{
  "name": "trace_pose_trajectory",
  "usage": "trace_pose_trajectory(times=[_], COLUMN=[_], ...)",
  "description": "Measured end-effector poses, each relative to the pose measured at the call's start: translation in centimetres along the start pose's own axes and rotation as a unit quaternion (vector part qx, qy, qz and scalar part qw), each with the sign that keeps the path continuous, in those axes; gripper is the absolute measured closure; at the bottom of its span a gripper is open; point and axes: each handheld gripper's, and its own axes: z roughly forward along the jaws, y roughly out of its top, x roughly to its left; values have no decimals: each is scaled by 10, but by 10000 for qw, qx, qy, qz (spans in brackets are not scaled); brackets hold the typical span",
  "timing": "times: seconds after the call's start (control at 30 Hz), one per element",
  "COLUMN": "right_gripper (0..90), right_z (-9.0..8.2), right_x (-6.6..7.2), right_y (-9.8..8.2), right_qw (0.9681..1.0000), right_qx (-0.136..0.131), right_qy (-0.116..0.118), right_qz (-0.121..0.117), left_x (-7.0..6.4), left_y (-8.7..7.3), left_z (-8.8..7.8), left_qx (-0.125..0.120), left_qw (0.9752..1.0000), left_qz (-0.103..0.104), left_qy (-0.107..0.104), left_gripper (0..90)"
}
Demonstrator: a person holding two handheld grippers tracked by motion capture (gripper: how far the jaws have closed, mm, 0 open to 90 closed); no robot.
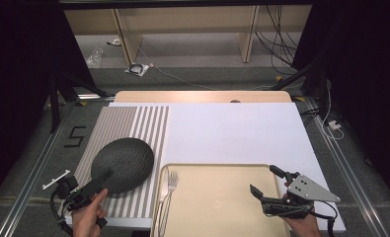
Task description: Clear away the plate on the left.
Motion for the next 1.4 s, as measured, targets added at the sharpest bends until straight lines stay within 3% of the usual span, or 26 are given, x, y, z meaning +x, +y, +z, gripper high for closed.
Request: trace_pose_trajectory(times=[0.13,0.2,0.33,0.53,0.63,0.8,1.07,1.3,1.4], right_gripper=[146,147,147,147,148,148,148,148,148], right_z=[0,0,0,0,0,0,0,1,1], right_x=[1,1,0,1,1,1,1,1,1], right_y=[0,0,0,0,0,0,0,0,0], right_qw=[10000,10000,10000,10000,10000,10000,10000,10000,10000], right_qx=[-3,1,8,9,8,5,10,10,18], right_qy=[2,1,-6,-3,-4,-3,1,3,3], right_qz=[-14,-19,-22,-24,-27,-27,-42,-41,-41], left_x=[6,10,15,22,27,30,38,43,43], left_y=[-1,-2,-3,-5,-7,-8,-14,-22,-23], left_z=[-1,-2,-4,-4,-2,-3,1,6,7], left_qx=[21,-8,-114,-48,45,68,280,400,407], left_qw=[9995,9984,9965,9928,9885,9858,9733,9586,9567], left_qz=[-326,-556,-813,-1179,-1498,-1666,-2278,-2812,-2871], left_qy=[33,69,154,215,214,184,49,-185,-242], left_gripper=[198,198,200,200,200,201,211,234,240])
